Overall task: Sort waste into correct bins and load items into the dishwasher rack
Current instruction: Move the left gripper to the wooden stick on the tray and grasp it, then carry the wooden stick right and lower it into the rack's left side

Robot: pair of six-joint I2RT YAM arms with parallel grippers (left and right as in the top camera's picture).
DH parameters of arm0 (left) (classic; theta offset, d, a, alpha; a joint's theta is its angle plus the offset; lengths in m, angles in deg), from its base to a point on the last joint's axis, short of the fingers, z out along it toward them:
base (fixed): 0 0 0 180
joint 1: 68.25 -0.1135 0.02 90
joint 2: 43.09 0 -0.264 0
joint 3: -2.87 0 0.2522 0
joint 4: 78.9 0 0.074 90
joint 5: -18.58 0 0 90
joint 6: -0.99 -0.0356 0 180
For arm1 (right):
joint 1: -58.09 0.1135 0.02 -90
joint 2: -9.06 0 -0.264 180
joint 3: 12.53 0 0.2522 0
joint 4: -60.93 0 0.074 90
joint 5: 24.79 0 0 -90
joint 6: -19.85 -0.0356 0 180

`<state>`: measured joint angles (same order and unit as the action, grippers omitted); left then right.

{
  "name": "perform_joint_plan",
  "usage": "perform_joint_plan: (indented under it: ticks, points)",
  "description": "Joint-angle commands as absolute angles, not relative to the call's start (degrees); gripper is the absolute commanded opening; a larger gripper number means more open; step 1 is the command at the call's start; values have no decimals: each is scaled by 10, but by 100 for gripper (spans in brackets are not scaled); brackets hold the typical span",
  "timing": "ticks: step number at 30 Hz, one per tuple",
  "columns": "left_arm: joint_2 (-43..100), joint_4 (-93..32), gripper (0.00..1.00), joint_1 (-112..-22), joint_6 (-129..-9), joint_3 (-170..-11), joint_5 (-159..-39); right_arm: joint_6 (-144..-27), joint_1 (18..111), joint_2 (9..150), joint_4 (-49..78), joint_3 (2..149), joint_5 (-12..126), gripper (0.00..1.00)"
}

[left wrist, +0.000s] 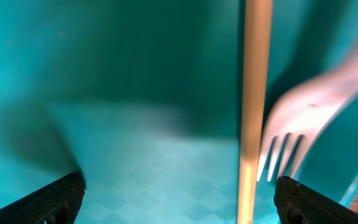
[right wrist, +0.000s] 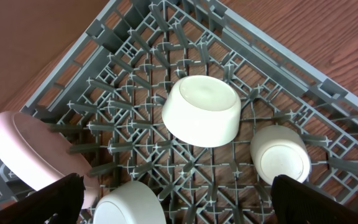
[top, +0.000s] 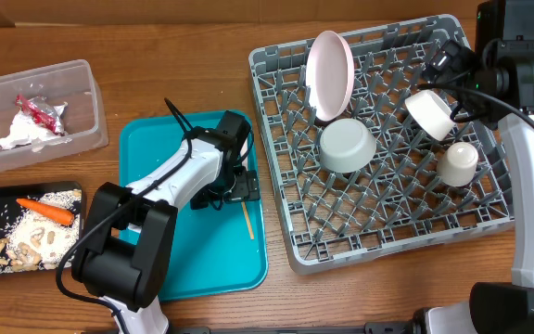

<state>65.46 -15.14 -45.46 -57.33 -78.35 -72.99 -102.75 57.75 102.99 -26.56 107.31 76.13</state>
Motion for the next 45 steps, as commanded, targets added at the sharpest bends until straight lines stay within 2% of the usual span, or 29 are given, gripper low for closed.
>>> perform_joint_plan:
  ticks: [1, 10, 21, 22, 23, 25, 28, 30, 32, 33, 39, 45]
  points:
    - [664, -140, 100, -455, -554, -767, -687, -1028, 576, 1024, -265, 1082, 768, 100]
    - [664, -107, 100, -493, -569, -767, -678, -1028, 576, 1024, -265, 1082, 768, 100]
    - [664, -109, 98, -499, -562, -767, -691, -1028, 576, 1024, -265, 1082, 767, 100]
    - [664, -113, 94, -499, -562, -767, -698, -1028, 576, 1024, -265, 1082, 767, 100]
    - [664, -124, 82, -499, -562, -767, -711, -1028, 576, 1024, -265, 1082, 768, 100]
    - [664, -130, 68, -499, -552, -767, -715, -1028, 576, 1024, -265, 1082, 768, 100]
    - [664, -130, 57, -499, -538, -766, -715, -1028, 576, 1024, -265, 1082, 768, 100]
    - [664, -130, 45, -499, -537, -766, -715, -1028, 576, 1024, -265, 1082, 767, 100]
    - [664, -130, 23, -499, -537, -766, -715, -1028, 576, 1024, -265, 1082, 768, 100]
    - [664, -130, 15, -499, -537, -766, -715, -1028, 576, 1024, -265, 1082, 767, 100]
    - [664, -129, 4, -499, -537, -766, -712, -1028, 576, 1024, -265, 1082, 768, 100]
    - [663, -52, 4, -520, -539, -827, -670, -1028, 576, 1024, -265, 1082, 768, 100]
